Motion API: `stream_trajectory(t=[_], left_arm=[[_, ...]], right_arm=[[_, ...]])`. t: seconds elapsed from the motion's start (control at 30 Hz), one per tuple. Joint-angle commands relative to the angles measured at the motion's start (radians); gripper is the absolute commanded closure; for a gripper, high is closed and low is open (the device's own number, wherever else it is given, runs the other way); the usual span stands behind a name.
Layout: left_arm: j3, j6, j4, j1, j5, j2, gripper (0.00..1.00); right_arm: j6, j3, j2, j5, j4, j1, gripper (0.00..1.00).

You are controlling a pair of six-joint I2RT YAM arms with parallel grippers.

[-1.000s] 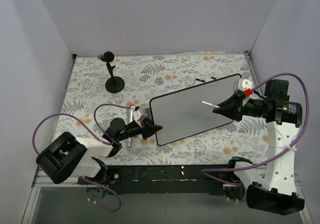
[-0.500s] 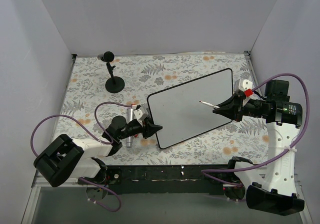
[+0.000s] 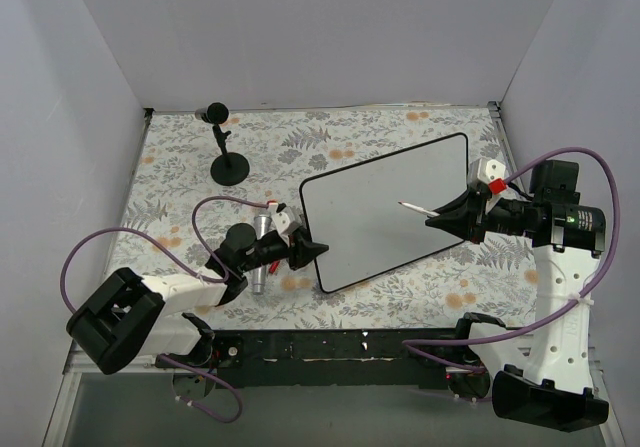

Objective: Write a sentence on the whiteboard
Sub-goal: Hold the whiteboard at the center of the board.

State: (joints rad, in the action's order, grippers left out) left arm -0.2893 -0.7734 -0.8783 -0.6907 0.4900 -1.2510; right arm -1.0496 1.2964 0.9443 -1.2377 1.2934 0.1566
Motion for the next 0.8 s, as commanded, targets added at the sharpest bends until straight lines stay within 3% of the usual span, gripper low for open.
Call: stream_trajectory(t=[0.0,0.23,0.33,0.4,0.5,0.77], left_arm=[[-0.073,0.065,-0.045,-0.003,-0.01,0.029,0.7],[-0.12,0.072,-0.033,-0.003,0.016,-0.014,0.68],[-0.134,0.075,-0.033,-0.003,0.027,-0.033,0.74],[-0.142,0.079,-0.031,-0.003,0.032,-0.048,0.89],[-0.151,0.098,-0.021,-0.003,0.045,-0.054,0.98],[-0.16,0.181,0.107,-0.003,0.05,0.01,1.0]], right_arm=[[0.005,0.017,-0.013,-0.023,0.017,-0.002,0.99],[0.005,0.011,-0.015,-0.022,0.017,-0.003,0.99],[0.005,0.009,-0.016,-0.022,0.015,-0.003,0.99],[0.005,0.006,-0.018,-0.02,0.015,-0.003,0.99],[0.003,0.0,-0.019,-0.017,0.015,-0.003,0.99],[0.005,0.02,-0.012,-0.009,0.015,-0.014,0.99]])
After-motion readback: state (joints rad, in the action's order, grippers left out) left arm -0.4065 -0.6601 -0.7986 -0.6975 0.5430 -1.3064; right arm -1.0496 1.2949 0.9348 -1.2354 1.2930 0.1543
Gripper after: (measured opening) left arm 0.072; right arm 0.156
